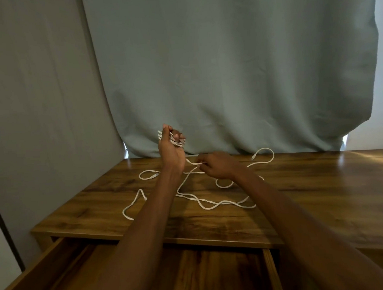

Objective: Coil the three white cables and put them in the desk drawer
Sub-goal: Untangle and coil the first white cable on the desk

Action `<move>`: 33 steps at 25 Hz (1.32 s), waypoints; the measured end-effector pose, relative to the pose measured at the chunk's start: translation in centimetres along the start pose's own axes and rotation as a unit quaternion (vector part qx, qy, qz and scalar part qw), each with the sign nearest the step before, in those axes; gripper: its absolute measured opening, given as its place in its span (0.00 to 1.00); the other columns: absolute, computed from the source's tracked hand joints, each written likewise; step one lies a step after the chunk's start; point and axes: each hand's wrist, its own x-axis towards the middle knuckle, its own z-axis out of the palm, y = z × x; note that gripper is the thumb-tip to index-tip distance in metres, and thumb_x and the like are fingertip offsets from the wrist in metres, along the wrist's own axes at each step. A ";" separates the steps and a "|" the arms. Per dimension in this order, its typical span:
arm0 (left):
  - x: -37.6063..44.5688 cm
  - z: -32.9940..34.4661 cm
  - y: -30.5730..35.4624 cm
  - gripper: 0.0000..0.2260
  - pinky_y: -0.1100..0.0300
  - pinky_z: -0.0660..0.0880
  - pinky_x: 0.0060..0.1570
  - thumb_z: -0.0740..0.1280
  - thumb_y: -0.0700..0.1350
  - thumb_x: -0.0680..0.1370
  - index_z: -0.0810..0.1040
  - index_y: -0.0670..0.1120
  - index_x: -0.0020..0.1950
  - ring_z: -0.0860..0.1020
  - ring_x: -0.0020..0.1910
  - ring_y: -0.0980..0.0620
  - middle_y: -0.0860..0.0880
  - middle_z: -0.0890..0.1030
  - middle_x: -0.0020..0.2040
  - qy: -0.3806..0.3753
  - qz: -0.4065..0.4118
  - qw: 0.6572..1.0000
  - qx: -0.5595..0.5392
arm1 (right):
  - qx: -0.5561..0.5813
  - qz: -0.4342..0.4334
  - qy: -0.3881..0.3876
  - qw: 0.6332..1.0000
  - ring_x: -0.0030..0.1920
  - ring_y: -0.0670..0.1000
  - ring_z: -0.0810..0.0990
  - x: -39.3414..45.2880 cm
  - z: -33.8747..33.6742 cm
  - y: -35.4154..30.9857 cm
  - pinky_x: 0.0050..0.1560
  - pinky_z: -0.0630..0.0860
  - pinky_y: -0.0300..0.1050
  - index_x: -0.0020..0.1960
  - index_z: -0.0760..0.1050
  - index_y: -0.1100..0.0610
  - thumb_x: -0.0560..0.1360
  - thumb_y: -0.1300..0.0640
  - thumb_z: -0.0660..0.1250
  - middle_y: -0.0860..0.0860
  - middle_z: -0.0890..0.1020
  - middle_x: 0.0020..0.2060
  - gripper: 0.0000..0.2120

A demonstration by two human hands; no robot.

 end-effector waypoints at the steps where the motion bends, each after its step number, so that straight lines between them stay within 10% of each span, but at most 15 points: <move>1: 0.3 -0.3 -0.1 0.11 0.62 0.72 0.35 0.60 0.47 0.84 0.73 0.45 0.43 0.73 0.29 0.55 0.51 0.74 0.28 0.020 0.015 0.999 0.047 | -0.001 -0.006 -0.002 1.000 0.51 0.58 0.80 -0.2 0.0 -0.3 0.43 0.71 0.47 0.61 0.77 0.53 0.81 0.51 0.60 0.55 0.83 0.53 0.13; 4: 0.7 -1.4 -0.6 0.12 0.63 0.71 0.36 0.61 0.49 0.84 0.74 0.46 0.44 0.74 0.31 0.57 0.51 0.76 0.31 0.028 0.057 0.959 0.278 | 0.004 -0.039 0.016 0.999 0.50 0.56 0.81 -0.4 -0.7 -0.8 0.42 0.71 0.47 0.60 0.76 0.52 0.82 0.52 0.60 0.54 0.84 0.52 0.11; 9: 0.9 -3.9 -1.7 0.17 0.55 0.72 0.37 0.59 0.51 0.84 0.72 0.43 0.39 0.74 0.31 0.53 0.49 0.74 0.31 -0.158 0.161 0.741 0.633 | 0.003 -0.067 0.090 0.994 0.50 0.50 0.81 -0.3 -2.8 -0.7 0.46 0.77 0.48 0.59 0.80 0.49 0.81 0.48 0.63 0.49 0.84 0.52 0.11; 15: -1.3 -3.3 -1.1 0.38 0.57 0.72 0.33 0.47 0.73 0.77 0.80 0.43 0.37 0.72 0.25 0.52 0.47 0.74 0.26 -0.210 -0.111 0.685 0.688 | 0.098 0.036 0.134 0.985 0.43 0.47 0.78 -0.8 -3.8 2.4 0.44 0.75 0.46 0.51 0.81 0.52 0.77 0.48 0.69 0.49 0.84 0.45 0.08; 19: -2.2 -3.3 -0.2 0.36 0.61 0.63 0.26 0.54 0.75 0.74 0.75 0.42 0.35 0.61 0.23 0.52 0.46 0.65 0.25 -0.283 -0.229 0.728 0.581 | 0.078 -0.010 0.119 0.990 0.46 0.45 0.75 -1.3 -3.7 4.1 0.46 0.68 0.41 0.59 0.82 0.56 0.81 0.55 0.65 0.52 0.82 0.49 0.11; 25: -1.9 -3.3 0.6 0.18 0.61 0.55 0.22 0.65 0.49 0.79 0.67 0.45 0.31 0.58 0.15 0.57 0.53 0.62 0.16 -0.308 -0.354 0.852 0.232 | 0.148 0.049 0.120 0.980 0.42 0.48 0.78 -2.2 -1.9 4.2 0.43 0.72 0.41 0.62 0.78 0.52 0.84 0.53 0.58 0.48 0.81 0.45 0.13; 30: -2.5 -3.1 -0.6 0.17 0.62 0.55 0.21 0.63 0.45 0.78 0.69 0.47 0.28 0.60 0.13 0.56 0.52 0.62 0.15 -0.270 -0.341 0.897 0.078 | 0.628 0.222 0.071 0.742 0.44 0.56 0.86 -1.9 -1.5 -0.5 0.44 0.83 0.50 0.62 0.77 0.55 0.85 0.56 0.55 0.58 0.86 0.49 0.14; 33: -2.5 -3.5 -0.9 0.17 0.62 0.57 0.21 0.64 0.44 0.78 0.69 0.46 0.29 0.61 0.13 0.56 0.52 0.62 0.15 -0.268 -0.327 0.904 0.057 | 0.676 0.190 0.087 0.707 0.42 0.52 0.85 -2.2 -1.5 -1.8 0.44 0.83 0.50 0.67 0.76 0.48 0.85 0.56 0.54 0.56 0.85 0.48 0.17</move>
